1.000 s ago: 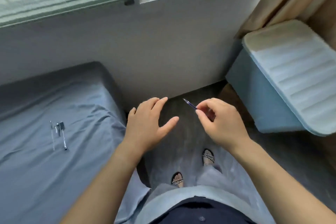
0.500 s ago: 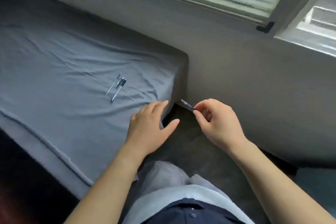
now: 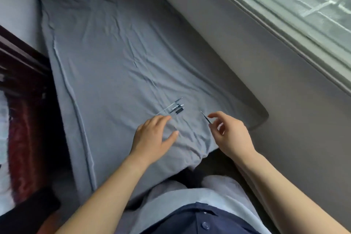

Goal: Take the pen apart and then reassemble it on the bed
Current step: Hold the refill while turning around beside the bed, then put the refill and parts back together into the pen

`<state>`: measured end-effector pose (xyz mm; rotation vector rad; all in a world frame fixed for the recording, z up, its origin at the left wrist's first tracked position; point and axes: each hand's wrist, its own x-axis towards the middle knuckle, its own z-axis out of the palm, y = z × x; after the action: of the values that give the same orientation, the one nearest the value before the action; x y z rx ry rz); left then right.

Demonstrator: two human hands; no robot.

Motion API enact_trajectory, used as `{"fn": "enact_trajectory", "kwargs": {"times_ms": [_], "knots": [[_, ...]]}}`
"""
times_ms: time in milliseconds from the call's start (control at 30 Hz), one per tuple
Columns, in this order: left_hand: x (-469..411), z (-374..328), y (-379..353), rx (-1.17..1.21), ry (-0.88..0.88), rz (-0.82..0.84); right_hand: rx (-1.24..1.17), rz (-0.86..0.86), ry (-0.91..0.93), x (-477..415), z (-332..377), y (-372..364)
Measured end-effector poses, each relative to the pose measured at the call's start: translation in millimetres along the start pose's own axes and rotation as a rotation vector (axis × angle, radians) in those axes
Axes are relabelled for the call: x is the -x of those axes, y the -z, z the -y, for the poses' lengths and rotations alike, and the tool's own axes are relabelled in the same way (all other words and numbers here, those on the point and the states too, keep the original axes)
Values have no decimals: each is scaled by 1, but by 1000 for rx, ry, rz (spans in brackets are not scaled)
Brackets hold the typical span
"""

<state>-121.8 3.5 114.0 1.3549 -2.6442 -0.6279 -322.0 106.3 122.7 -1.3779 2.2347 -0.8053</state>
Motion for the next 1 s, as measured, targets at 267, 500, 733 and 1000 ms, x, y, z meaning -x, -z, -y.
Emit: {"fn": "enact_trajectory", "kwargs": {"times_ms": [267, 500, 733, 1000], "knots": [[-38, 7, -44, -24, 210, 74, 19, 296, 84, -84, -30, -28], [-66, -1, -78, -2, 448, 100, 23, 521, 71, -140, -62, -47], [-87, -1, -100, 37, 567, -8, 150, 647, 336, -174, -83, -48], [-95, -2, -111, 76, 548, -63, 392, 804, 596, -193, -77, -57]]}}
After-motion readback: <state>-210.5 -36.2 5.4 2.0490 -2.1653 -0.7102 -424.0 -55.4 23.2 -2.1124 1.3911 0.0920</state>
